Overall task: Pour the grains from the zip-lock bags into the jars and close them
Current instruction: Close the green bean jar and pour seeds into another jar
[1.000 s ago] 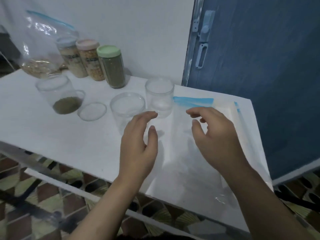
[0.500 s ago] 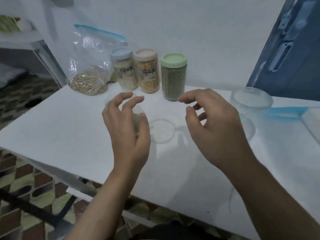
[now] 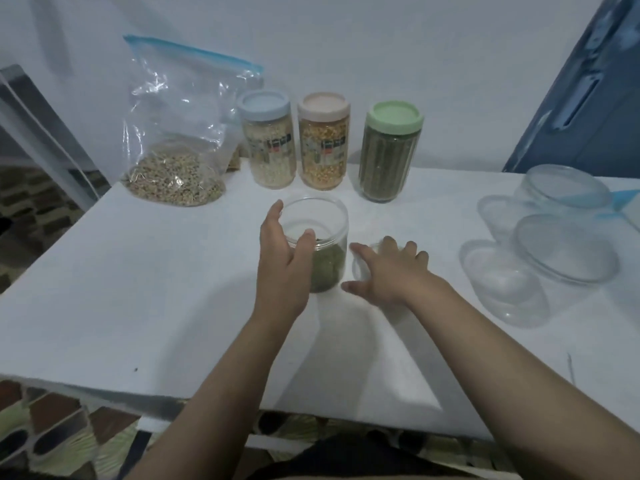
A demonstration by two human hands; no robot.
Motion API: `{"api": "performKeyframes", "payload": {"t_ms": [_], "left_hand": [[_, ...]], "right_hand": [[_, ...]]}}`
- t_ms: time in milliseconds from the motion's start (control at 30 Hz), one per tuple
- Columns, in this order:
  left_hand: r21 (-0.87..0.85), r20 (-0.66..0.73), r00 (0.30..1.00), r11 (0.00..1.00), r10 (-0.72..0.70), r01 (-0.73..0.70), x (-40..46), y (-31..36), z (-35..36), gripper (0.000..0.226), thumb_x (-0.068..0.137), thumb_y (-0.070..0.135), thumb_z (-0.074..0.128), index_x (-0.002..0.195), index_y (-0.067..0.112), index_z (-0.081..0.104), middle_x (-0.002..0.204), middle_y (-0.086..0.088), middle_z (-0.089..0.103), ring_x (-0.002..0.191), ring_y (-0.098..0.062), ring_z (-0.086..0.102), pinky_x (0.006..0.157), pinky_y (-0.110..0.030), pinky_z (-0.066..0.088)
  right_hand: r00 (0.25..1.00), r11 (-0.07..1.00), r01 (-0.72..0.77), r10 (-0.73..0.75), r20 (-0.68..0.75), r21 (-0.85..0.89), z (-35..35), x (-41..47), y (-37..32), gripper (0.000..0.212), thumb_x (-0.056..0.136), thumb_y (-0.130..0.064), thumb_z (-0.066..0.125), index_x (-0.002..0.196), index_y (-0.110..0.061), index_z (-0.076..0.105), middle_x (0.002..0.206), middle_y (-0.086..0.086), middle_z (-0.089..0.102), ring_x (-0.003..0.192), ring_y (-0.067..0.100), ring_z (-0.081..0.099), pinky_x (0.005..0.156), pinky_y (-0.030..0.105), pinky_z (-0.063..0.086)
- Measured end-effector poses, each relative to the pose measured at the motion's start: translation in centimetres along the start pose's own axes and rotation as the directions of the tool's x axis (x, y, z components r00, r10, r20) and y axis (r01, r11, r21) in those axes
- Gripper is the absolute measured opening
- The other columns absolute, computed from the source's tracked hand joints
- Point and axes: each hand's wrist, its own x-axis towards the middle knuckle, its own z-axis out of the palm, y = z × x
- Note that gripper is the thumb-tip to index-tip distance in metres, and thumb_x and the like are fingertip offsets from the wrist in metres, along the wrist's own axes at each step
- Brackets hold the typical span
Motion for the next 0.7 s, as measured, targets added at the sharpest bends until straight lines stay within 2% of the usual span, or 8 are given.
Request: {"api": "performKeyframes", "payload": {"t_ms": [100, 200, 300, 367, 500, 567, 633, 700], "left_hand": [[-0.054, 0.041, 0.999, 0.998, -0.015, 0.018, 0.6, -0.4, -0.7, 0.07, 0.087, 0.042, 0.047, 0.151, 0.027, 0.023, 0.154, 0.009, 0.03, 0.14, -0.009, 0.032, 0.118, -0.04, 0.03], [-0.094, 0.065, 0.998, 0.995, 0.015, -0.009, 0.7, -0.9, -1.4, 0.062, 0.092, 0.043, 0.044, 0.15, 0.026, 0.027, 0.151, 0.011, 0.033, 0.14, -0.006, 0.032, 0.12, -0.038, 0.027], [-0.117, 0.044, 0.999, 0.993, 0.011, -0.006, 1.0, -1.6, -1.9, 0.052, 0.096, 0.051, 0.038, 0.145, 0.031, 0.037, 0.148, 0.012, 0.041, 0.136, -0.004, 0.039, 0.118, -0.041, 0.031], [-0.125, 0.036, 0.999, 0.992, -0.017, 0.022, 1.2, -1.8, -2.1, 0.052, 0.091, 0.062, 0.031, 0.136, 0.039, 0.046, 0.142, 0.013, 0.049, 0.131, -0.009, 0.047, 0.114, -0.045, 0.036], [-0.216, 0.05, 0.996, 0.973, -0.076, 0.085, 1.7, -0.8, -2.2, 0.041, 0.106, 0.044, 0.023, 0.12, 0.033, 0.061, 0.124, 0.007, 0.062, 0.108, -0.011, 0.059, 0.106, -0.045, 0.043], [-0.241, 0.127, 0.988, 0.963, -0.091, 0.12, 1.9, -0.5, -2.4, 0.051, 0.105, 0.047, 0.017, 0.129, 0.026, 0.057, 0.127, 0.002, 0.059, 0.113, -0.013, 0.056, 0.11, -0.044, 0.039], [-0.281, 0.296, 0.953, 0.948, -0.06, 0.147, 2.3, -1.3, -2.4, 0.063, 0.097, 0.065, 0.015, 0.137, 0.029, 0.049, 0.142, 0.004, 0.051, 0.131, -0.01, 0.046, 0.118, -0.043, 0.031], [-0.277, 0.445, 0.896, 0.95, -0.006, 0.144, 2.4, -1.2, -2.5, 0.093, 0.075, 0.089, 0.024, 0.145, 0.03, 0.039, 0.153, 0.011, 0.04, 0.141, -0.006, 0.035, 0.12, -0.034, 0.028]], "right_hand": [[0.997, 0.994, -0.062, 0.065, -0.037, 0.09, -0.5, -1.6, 0.0, 0.075, 0.084, -0.067, 0.054, 0.148, -0.049, 0.02, 0.147, 0.006, 0.029, 0.127, 0.04, 0.032, 0.103, 0.049, 0.029], [0.93, 0.936, -0.014, 0.142, -0.339, 0.352, -1.6, -4.9, -0.1, 0.07, 0.081, -0.066, 0.059, 0.143, -0.045, 0.032, 0.144, 0.003, 0.029, 0.126, 0.036, 0.035, 0.102, 0.046, 0.033], [0.626, 0.787, 0.434, 0.086, -0.775, 0.438, -3.2, -7.8, -1.0, 0.059, 0.081, -0.052, 0.07, 0.126, -0.028, 0.041, 0.137, 0.007, 0.032, 0.128, 0.023, 0.036, 0.107, 0.03, 0.036], [0.485, 0.644, 0.647, 0.064, -0.872, 0.407, -3.6, -7.7, -1.3, 0.057, 0.078, -0.044, 0.076, 0.115, -0.026, 0.037, 0.131, 0.009, 0.036, 0.13, 0.015, 0.035, 0.108, 0.016, 0.029], [0.659, 0.257, 0.719, 0.043, -0.751, 0.646, -2.9, -5.2, -1.7, 0.06, 0.071, -0.058, 0.077, 0.107, -0.044, 0.031, 0.131, -0.01, 0.04, 0.138, 0.005, 0.036, 0.113, 0.024, 0.031], [0.717, 0.249, 0.679, -0.028, -0.696, 0.69, -1.7, -4.1, -1.5, 0.058, 0.07, -0.054, 0.078, 0.105, -0.044, 0.033, 0.135, -0.017, 0.04, 0.137, -0.005, 0.035, 0.112, 0.022, 0.033], [0.756, 0.328, 0.638, -0.096, -0.647, 0.697, -0.5, -3.2, -1.3, 0.053, 0.072, -0.053, 0.077, 0.1, -0.043, 0.034, 0.142, -0.021, 0.037, 0.14, -0.002, 0.032, 0.116, 0.033, 0.032], [0.785, 0.375, 0.608, -0.153, -0.6, 0.7, 0.2, -2.9, -1.1, 0.05, 0.076, -0.052, 0.077, 0.099, -0.039, 0.035, 0.144, -0.03, 0.034, 0.139, -0.005, 0.032, 0.116, 0.034, 0.032]]}}
